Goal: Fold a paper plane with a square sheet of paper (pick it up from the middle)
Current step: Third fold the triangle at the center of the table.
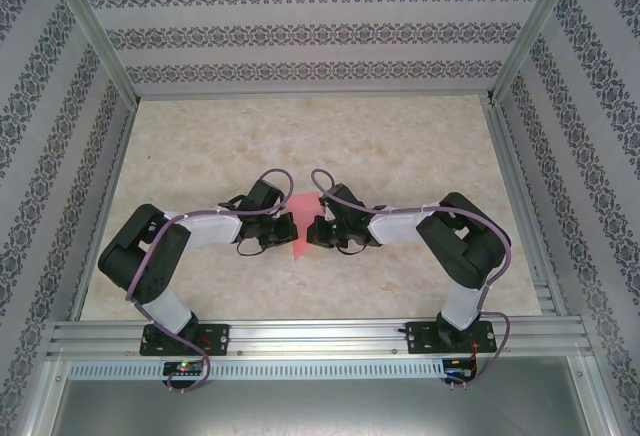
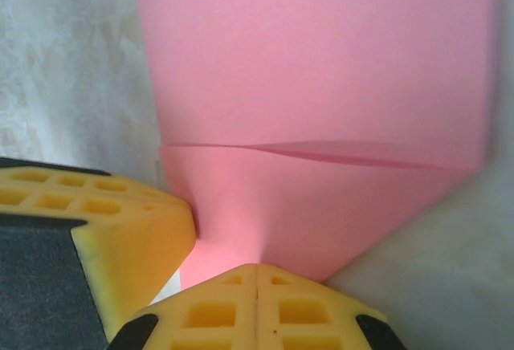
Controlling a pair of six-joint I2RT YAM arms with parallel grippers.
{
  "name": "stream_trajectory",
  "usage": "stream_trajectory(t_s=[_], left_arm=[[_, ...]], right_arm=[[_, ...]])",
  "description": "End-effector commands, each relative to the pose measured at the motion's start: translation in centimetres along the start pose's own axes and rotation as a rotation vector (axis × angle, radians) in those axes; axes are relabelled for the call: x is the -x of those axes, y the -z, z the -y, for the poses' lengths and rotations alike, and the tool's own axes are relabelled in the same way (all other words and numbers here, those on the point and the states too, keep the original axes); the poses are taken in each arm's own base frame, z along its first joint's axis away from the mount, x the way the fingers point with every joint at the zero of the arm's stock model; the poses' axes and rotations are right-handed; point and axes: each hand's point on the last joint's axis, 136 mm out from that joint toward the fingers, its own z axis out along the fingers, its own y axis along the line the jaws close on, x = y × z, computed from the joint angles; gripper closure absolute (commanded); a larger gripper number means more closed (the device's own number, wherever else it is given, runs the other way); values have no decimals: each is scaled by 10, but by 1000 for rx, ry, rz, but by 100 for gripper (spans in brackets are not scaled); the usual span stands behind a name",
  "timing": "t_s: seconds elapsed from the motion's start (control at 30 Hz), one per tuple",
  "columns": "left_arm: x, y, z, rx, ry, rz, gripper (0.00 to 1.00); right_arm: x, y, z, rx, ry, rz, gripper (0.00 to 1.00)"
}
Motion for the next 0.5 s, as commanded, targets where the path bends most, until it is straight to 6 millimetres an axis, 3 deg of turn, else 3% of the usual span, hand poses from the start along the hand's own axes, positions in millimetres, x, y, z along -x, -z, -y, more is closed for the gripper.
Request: stream_trajectory(t_s=[0.0,0.17,0.3,0.47], left_arm=[[-7,-4,-29,99,25,-26,97],[-5,-1,-25,95,7,-24,97],[-5,2,-21,78,-6,-20,96],[-5,4,-21,76,-1,-9,96]], right_arm=[[9,5,3,-31,-19,23,99],[36,37,-15,-4,-24,127,92],[46,53,-1,-21,-101,175,72],[47,53,17,-36,-199,165,64]])
